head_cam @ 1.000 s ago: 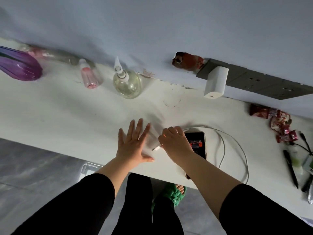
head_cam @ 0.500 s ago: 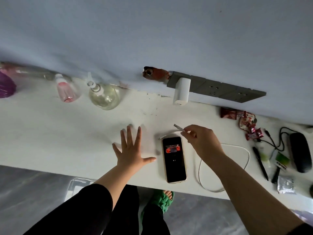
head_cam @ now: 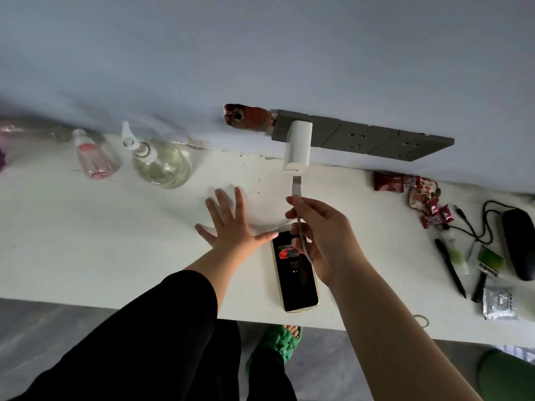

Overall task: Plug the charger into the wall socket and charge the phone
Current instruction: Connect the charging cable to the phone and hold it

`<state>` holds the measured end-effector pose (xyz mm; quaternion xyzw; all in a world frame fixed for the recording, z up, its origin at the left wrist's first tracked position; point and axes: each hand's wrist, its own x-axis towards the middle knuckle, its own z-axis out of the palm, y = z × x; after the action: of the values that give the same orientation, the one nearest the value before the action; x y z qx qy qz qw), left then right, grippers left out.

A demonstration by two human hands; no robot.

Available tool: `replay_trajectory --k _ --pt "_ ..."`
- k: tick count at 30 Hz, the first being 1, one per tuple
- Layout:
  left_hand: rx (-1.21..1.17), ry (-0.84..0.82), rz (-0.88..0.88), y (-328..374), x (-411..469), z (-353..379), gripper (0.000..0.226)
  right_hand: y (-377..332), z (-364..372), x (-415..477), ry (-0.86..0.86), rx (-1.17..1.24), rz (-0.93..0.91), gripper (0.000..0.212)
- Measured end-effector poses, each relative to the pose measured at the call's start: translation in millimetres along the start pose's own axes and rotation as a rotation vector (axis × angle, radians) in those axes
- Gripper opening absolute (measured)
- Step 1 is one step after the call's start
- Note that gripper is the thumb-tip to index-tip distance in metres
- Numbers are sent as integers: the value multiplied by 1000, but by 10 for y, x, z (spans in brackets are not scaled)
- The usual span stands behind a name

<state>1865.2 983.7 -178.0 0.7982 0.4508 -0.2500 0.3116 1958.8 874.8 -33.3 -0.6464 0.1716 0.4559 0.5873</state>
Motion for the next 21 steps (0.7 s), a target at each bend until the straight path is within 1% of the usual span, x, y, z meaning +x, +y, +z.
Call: replay_trajectory --k 7,15,17,21 --pt "9 -2 14 -2 -15 -6 128 -37 57 71 -19 25 9 13" --pt "-2 10 22 -19 -3 12 126 -59 66 88 -47 55 -8 13" --pt "-2 14 24 -25 -1 13 121 -62 88 103 -44 61 -3 13" --pt "-26 28 62 -85 -11 -18 102 -49 105 130 -56 103 -6 16"
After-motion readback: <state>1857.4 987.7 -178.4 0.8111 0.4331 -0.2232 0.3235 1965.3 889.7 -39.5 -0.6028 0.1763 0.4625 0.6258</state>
